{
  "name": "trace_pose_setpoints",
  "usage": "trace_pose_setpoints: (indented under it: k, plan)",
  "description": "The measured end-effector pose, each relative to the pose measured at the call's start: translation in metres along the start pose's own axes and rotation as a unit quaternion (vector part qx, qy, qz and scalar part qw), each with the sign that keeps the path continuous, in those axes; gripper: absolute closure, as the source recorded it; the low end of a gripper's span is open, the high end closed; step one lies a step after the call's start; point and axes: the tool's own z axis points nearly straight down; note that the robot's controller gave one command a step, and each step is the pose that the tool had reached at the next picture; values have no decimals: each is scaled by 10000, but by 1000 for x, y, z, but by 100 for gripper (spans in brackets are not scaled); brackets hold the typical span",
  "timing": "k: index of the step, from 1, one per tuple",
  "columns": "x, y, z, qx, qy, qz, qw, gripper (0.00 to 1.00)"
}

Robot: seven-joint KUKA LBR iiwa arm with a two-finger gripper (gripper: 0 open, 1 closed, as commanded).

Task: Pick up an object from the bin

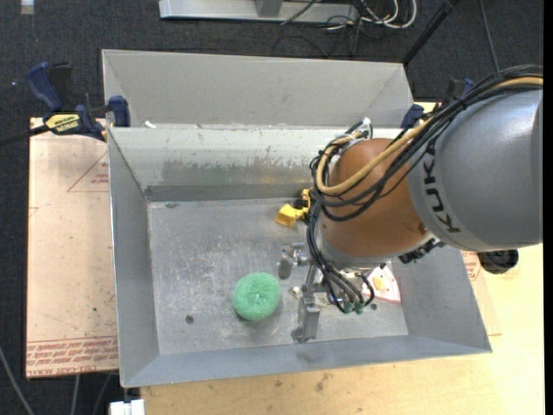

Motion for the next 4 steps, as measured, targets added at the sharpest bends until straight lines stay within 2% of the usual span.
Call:
trace_pose_setpoints:
  k: [1,2,3,4]
  plan:
    - [-2,0,-4,-4,-40,13,10000,0]
    - [-40,15,45,-6,-93,-240,9997,0]
    - [-47,18,79,-3,-37,-153,9999,0]
    - [-30,37,85,-5,-43,-81,10000,100]
